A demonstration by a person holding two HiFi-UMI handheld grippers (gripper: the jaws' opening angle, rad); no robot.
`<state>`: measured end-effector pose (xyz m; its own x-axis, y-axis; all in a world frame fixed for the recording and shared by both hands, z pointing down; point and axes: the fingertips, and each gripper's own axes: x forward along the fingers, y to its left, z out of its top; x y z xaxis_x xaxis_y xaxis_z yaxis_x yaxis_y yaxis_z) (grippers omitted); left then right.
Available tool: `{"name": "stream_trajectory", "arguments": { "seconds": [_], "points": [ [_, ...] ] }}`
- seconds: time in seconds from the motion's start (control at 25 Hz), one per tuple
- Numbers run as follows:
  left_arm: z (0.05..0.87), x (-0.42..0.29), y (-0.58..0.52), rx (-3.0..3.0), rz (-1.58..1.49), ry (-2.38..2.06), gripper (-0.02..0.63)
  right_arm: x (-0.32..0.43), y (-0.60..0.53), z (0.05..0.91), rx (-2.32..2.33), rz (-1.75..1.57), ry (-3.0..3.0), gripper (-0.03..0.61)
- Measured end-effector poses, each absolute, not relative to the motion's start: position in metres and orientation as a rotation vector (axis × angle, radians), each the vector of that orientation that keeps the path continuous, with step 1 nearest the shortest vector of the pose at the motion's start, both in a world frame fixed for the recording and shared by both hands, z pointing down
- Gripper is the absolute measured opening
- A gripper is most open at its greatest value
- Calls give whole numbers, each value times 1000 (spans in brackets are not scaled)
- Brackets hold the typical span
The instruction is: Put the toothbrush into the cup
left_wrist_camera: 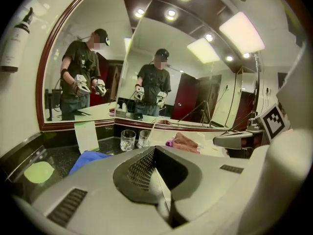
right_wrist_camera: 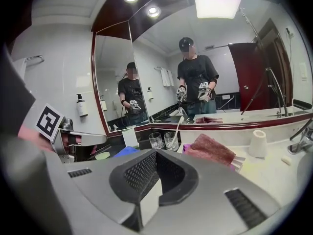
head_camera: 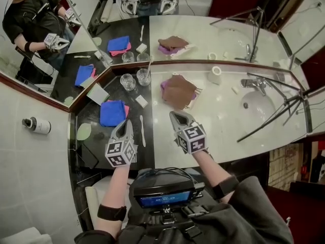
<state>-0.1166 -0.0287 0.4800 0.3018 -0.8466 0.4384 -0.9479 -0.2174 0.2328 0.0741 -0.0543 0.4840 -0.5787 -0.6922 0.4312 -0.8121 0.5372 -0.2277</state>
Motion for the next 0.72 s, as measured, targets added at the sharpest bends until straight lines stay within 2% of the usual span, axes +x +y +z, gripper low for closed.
{"name": "stream_trajectory", "arguments": {
  "seconds": [0.44, 0.72],
  "points": [
    [487, -133, -30, 2111, 332, -1584, 1, 49, -47, 526, 1252, 719, -2326, 25],
    [506, -163, -35, 2113, 353, -1545, 1, -9, -28, 585, 1078, 893, -2066, 146]
  ]
}}
